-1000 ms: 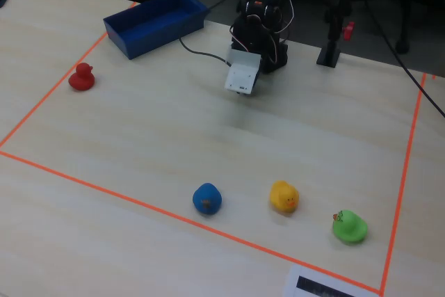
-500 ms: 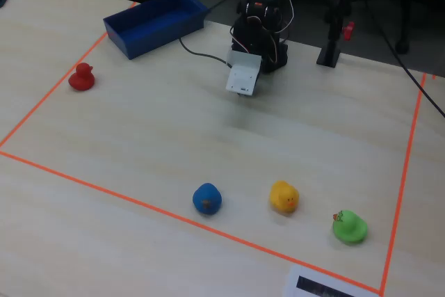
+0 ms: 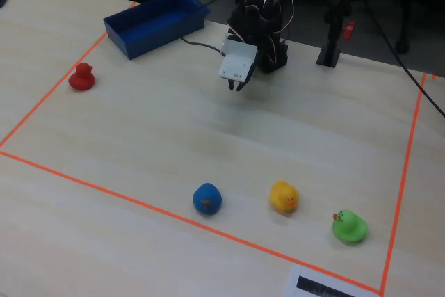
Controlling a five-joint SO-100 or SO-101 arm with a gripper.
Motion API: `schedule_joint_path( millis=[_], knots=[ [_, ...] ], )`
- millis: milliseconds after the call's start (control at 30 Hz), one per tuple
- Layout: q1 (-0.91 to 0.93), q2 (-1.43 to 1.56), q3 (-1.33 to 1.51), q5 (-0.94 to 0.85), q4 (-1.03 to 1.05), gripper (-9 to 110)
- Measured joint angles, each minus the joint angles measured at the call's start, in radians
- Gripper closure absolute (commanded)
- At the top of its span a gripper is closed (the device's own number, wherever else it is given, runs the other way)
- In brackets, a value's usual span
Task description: Grasp red duck and put it into box.
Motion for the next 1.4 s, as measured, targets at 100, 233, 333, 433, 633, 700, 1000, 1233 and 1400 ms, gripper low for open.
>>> schedule_joint_path(
  millis=[100,233,333,433,633,700,1000,1233,1400],
  knots=[
    [0.023,-0.126,-0.114,0.025,-0.02,101],
    [0.071,-0.311,-0.279,0.057,-0.08,101],
    [0.121,-0.459,-0.411,0.097,-0.164,101],
    [0.176,-0.597,-0.525,0.132,-0.259,101],
    [0.307,-0.811,-0.647,0.179,-0.545,101],
    [0.353,-0.862,-0.647,0.192,-0.67,101],
    [0.545,-1.049,-0.634,0.241,-1.184,96],
    [0.68,-1.197,-0.629,0.229,-1.342,87],
    [0.773,-1.304,-0.646,0.169,-1.348,82]
  ],
)
